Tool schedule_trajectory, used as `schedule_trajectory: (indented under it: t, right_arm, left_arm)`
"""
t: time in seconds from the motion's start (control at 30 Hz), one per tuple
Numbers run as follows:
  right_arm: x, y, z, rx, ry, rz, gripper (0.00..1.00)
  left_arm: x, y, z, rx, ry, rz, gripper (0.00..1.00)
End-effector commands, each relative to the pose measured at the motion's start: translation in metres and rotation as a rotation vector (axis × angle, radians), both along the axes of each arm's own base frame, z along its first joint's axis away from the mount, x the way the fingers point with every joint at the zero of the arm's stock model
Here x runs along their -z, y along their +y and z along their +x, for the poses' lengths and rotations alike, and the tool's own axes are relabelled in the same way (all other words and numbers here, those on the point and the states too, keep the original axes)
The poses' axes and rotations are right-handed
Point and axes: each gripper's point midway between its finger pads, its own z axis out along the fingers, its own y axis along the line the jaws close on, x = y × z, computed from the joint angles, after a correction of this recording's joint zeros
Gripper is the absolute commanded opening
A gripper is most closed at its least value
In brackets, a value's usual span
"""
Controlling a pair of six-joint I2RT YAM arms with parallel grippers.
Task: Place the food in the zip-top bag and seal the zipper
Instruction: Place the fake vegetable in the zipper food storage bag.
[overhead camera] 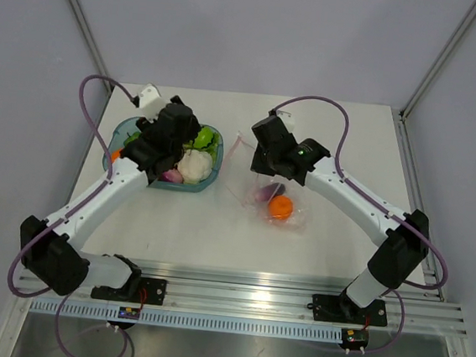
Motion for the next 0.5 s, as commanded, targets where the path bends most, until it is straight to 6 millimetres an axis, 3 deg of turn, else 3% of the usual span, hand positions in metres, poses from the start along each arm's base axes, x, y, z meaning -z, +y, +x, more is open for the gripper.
schedule_trajectory:
  t: [0.0,0.03,0.1,0.13,0.17,0.2,0.23,0.33,0.37,0.47]
  right_arm:
    - [-0.029,-0.015,0.004,0.045,-0.078,0.027,0.0]
    - [-0.03,-0.016,0.003,0.044,-0.082,0.023,0.0]
    - [-0.032,-0.018,0.004,0.047,-0.087,0.02,0.0]
    - [-0.033,-0.018,0.004,0.047,-0.088,0.015,0.0]
    - [-0.033,-0.018,0.003,0.047,-0.088,0.013,0.0]
    - [-0.035,-0.019,0.004,0.049,-0.092,0.013,0.0]
    - [-0.035,-0.02,0.004,0.051,-0.093,0.012,0.0]
    - [-0.036,-0.021,0.004,0.05,-0.096,0.006,0.0]
    - [-0.036,-0.022,0.004,0.051,-0.094,0.003,0.0]
    - [-0.037,-0.022,0.003,0.048,-0.095,0.002,0.0]
  left_arm:
    - [0.007,0.028,0.024,0.035,0.095,-0.007,0.77]
    - [0.015,0.029,0.031,0.055,0.14,0.009,0.78]
    - [0.013,0.031,0.042,0.113,0.22,0.024,0.88]
    - [0.038,0.026,0.055,0.141,0.306,0.048,0.9]
    - [0.049,0.023,0.054,0.176,0.372,0.049,0.93]
    - [0.04,0.018,0.066,0.207,0.37,0.061,0.94]
    - [0.059,0.01,0.071,0.244,0.429,0.065,0.99]
    - [0.069,-0.001,0.083,0.302,0.468,0.06,0.99]
    - [0.083,-0.002,0.088,0.303,0.502,0.05,0.99]
    - [0.098,-0.003,0.096,0.308,0.522,0.03,0.99]
